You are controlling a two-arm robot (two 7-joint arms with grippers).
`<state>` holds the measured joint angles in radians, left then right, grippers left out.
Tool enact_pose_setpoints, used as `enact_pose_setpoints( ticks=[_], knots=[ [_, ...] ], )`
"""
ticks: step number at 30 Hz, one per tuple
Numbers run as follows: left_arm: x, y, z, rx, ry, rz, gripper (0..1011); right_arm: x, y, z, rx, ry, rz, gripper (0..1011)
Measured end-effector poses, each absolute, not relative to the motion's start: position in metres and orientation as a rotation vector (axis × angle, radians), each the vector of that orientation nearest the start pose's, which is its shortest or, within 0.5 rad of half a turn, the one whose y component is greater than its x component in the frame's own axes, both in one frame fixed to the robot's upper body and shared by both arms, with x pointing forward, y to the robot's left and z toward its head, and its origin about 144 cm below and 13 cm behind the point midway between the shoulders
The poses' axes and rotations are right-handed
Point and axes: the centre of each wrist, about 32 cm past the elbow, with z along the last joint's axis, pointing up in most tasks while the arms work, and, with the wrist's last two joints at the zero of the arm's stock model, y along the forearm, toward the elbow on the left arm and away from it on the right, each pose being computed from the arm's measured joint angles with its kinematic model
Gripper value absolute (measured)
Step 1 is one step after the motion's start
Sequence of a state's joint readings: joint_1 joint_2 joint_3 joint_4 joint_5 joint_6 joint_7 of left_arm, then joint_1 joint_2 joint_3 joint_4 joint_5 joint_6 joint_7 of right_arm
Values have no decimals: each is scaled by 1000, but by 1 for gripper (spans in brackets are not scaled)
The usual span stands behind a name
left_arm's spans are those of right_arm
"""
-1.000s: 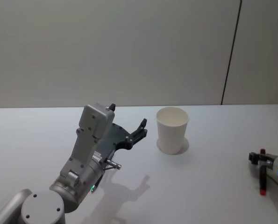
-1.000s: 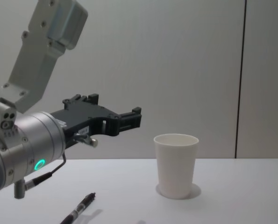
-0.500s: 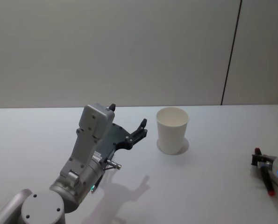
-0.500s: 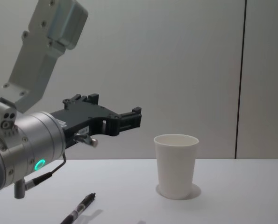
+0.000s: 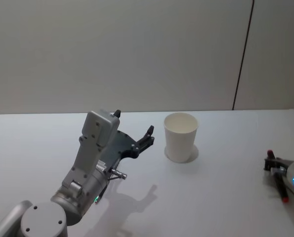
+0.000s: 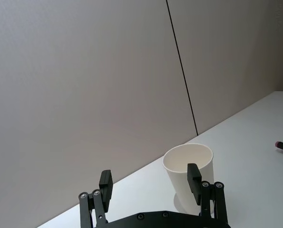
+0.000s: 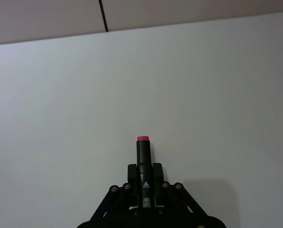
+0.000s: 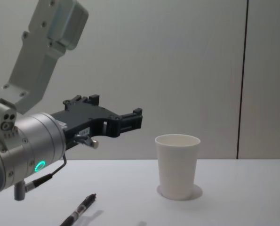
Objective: Place the pen into the pen holder.
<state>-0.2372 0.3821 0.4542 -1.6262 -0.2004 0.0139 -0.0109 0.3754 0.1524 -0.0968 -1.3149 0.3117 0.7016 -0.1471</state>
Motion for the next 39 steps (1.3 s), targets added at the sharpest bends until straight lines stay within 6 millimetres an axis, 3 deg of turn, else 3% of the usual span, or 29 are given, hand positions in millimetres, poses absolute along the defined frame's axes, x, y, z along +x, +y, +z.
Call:
enact_pose_setpoints(
  ticks=[20, 39],
  knots=[
    [492, 198, 1204, 61, -268, 1124, 1000, 547, -251, 1211, -269, 244, -1481, 173],
    [492, 198, 1204, 61, -268, 1124, 1000, 542, -241, 1210, -121, -79, -1341, 173]
  ],
)
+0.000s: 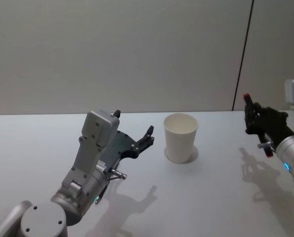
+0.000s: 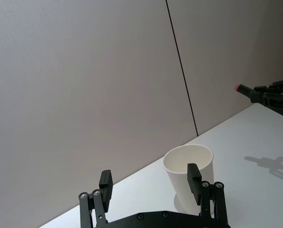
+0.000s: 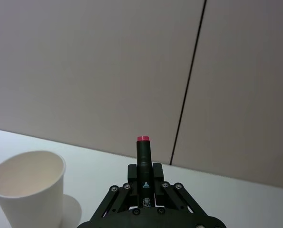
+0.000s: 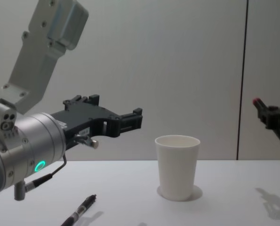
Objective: Place the pen into the pen holder.
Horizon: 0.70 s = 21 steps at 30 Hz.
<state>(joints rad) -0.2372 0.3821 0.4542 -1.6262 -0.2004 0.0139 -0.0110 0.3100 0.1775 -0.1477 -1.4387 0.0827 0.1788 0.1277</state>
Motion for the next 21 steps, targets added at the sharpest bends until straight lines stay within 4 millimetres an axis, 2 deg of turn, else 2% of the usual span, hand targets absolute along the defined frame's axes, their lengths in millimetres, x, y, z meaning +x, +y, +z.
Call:
enact_pose_setpoints(
  ticks=[21],
  knots=[
    [492, 198, 1204, 61, -268, 1124, 1000, 556, -221, 1193, 57, -406, -1176, 173]
  ],
)
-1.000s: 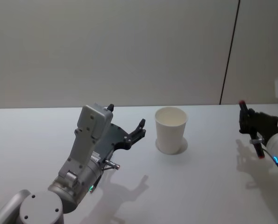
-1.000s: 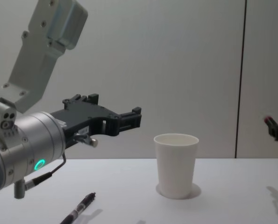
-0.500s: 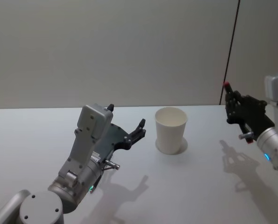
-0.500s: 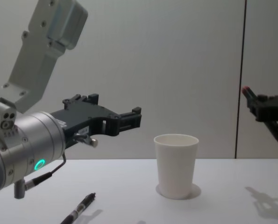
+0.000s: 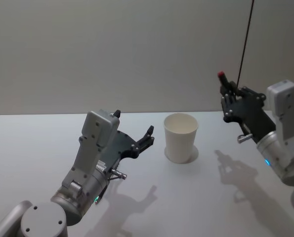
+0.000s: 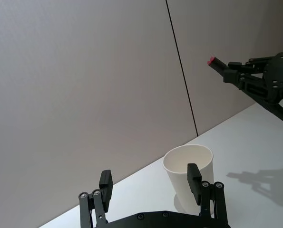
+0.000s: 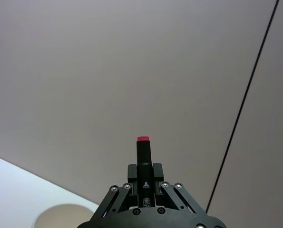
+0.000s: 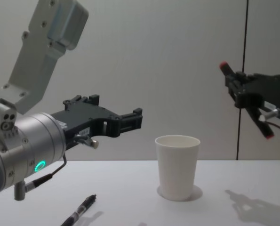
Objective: Place the pen into the pen holder.
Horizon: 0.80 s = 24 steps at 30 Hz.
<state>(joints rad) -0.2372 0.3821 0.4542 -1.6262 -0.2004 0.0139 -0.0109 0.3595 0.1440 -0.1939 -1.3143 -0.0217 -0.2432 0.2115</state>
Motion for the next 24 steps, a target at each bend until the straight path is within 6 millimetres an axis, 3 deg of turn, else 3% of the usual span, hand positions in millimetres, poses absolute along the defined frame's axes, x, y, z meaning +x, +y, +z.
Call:
enact_pose_setpoints(
  ticks=[24],
  knots=[
    [492, 198, 1204, 61, -268, 1124, 1000, 597, -194, 1160, 255, -516, -1086, 173]
  ],
)
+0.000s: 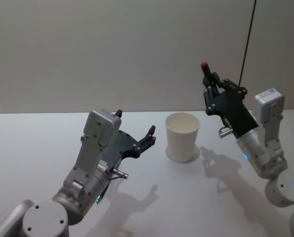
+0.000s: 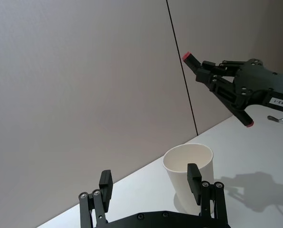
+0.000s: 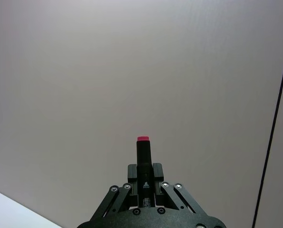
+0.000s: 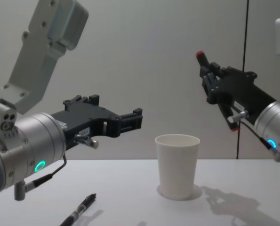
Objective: Place the pen into the pen holder.
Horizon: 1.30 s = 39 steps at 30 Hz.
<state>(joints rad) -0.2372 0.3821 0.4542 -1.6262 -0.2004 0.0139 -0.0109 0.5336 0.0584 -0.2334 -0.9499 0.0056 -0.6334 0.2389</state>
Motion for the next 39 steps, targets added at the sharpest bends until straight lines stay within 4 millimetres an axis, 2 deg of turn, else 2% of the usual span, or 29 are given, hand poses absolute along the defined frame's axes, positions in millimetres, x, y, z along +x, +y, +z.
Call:
enact_pose_setpoints(
  ticks=[25, 39],
  knots=[
    [492, 198, 1204, 61, -268, 1124, 1000, 635, -161, 1140, 364, -498, -998, 173],
    [492, 198, 1204, 61, -268, 1124, 1000, 643, -152, 1136, 370, -473, -987, 173]
  ],
)
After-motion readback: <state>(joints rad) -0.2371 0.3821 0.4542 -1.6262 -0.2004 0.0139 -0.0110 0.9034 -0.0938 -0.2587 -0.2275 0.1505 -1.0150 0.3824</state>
